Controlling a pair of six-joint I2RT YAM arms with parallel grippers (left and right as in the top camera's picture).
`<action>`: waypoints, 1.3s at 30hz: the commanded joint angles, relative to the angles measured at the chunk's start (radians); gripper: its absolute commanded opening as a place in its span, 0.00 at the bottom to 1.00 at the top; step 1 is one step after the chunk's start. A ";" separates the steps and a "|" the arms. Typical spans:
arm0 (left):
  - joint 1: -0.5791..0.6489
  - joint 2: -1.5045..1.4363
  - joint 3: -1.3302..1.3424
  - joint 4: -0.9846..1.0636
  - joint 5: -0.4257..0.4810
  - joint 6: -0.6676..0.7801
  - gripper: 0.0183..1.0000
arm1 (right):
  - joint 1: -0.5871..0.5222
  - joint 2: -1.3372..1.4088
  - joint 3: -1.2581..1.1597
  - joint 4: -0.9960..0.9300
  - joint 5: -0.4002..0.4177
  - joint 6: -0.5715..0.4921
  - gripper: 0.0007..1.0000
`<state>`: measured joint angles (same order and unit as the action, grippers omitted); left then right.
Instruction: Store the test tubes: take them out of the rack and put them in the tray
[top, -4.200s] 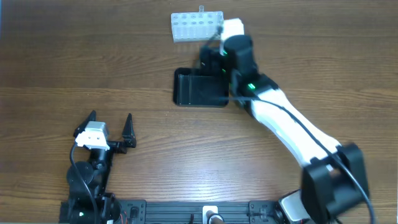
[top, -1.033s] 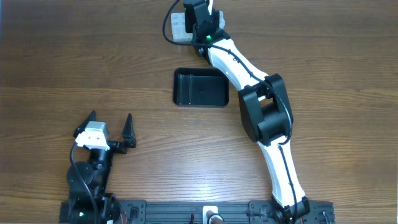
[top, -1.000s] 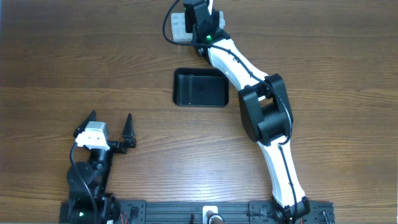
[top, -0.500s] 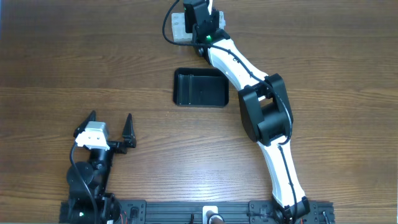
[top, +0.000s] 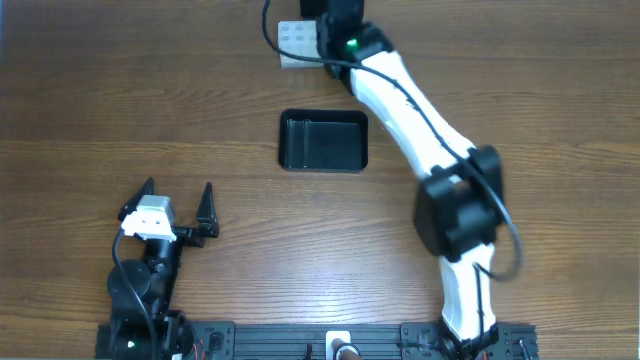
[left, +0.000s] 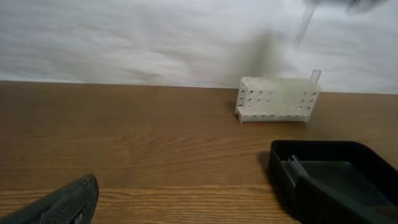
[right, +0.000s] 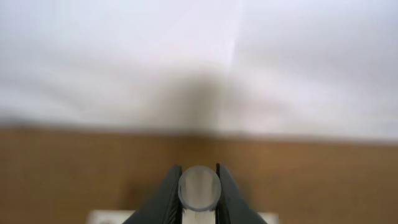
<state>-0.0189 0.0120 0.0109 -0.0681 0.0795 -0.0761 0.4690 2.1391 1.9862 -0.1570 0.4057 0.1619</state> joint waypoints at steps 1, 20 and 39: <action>0.003 -0.006 -0.005 -0.003 0.017 -0.014 1.00 | 0.029 -0.200 0.032 -0.092 0.040 0.008 0.12; 0.003 -0.006 -0.005 -0.003 0.017 -0.014 1.00 | 0.065 -0.101 -0.154 -0.839 -0.260 0.429 0.10; 0.003 -0.006 -0.005 -0.002 0.017 -0.014 1.00 | 0.083 0.053 -0.203 -0.751 -0.264 0.489 0.13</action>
<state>-0.0189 0.0120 0.0109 -0.0681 0.0795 -0.0765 0.5442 2.1693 1.7927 -0.9108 0.1436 0.6319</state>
